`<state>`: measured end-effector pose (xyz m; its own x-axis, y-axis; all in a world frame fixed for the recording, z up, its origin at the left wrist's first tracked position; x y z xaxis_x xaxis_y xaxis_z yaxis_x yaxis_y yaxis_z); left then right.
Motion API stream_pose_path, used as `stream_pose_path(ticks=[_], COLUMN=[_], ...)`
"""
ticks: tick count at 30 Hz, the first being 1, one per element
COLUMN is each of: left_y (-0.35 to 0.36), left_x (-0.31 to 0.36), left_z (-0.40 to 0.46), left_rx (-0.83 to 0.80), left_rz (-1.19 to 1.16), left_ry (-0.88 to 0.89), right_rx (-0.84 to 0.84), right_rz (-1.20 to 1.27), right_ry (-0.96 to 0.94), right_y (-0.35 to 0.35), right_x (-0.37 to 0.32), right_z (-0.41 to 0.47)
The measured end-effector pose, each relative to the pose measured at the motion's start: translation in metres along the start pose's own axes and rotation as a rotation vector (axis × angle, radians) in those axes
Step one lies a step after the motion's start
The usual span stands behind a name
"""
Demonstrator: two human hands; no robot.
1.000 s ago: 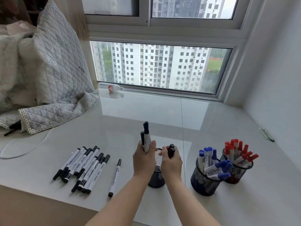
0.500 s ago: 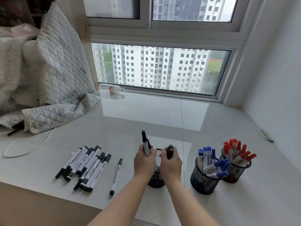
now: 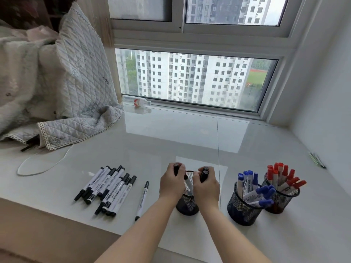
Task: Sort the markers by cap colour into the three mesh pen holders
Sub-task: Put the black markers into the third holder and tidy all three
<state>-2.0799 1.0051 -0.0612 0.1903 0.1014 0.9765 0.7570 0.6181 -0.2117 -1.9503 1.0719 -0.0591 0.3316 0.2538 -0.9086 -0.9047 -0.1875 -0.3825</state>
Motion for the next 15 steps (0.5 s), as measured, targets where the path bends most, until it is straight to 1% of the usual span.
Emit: stream_pose_path(ticks=[2,4,7,9,11,12,13,14,15], left_y=[-0.008,-0.021,-0.051,-0.077,-0.109,-0.125,-0.142,-0.156,-0.168], left_x=[0.0,-0.001,-0.005,-0.013,-0.024,-0.03,-0.037,-0.044,-0.051], left_z=[-0.001,-0.005,-0.016,-0.022,-0.025,-0.025,-0.025,-0.024,-0.023], left_rx=[-0.013,-0.004,0.044,0.081,0.143,0.182,0.215,0.232,0.232], left_rz=[-0.012,-0.002,0.127,0.26,0.363,0.403,0.438,0.47,0.509], left_ry=[0.013,0.035,0.112,0.148,0.135,0.116,0.088,0.05,0.008], right_rx=[0.04,0.126,0.216,0.221,0.155,0.086,0.006,-0.075,-0.16], right_rz=[-0.087,-0.17,-0.285,-0.363,-0.415,-0.42,-0.421,-0.425,-0.44], right_ry=[-0.058,-0.194,-0.477,-0.682,-0.863,-0.904,-0.909,-0.874,-0.791], right_y=[-0.006,-0.013,-0.011,0.002,0.024,0.038,0.052,0.067,0.081], right_x=[-0.011,-0.031,-0.069,-0.091,-0.105,-0.107,-0.106,-0.103,-0.096], right_z=[-0.002,-0.009,-0.033,-0.055,-0.078,-0.085,-0.09,-0.093,-0.092])
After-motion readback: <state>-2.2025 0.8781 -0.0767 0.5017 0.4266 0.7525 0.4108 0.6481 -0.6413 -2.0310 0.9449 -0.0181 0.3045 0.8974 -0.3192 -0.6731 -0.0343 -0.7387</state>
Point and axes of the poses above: each hand's wrist, its own z-axis towards the middle knuckle, its own y-axis out of the palm, x = y × z, the point moved 8 cm from there along z, towards the middle knuckle, and after that the axes turned 8 degrees about -x, right-handed, at the moved point
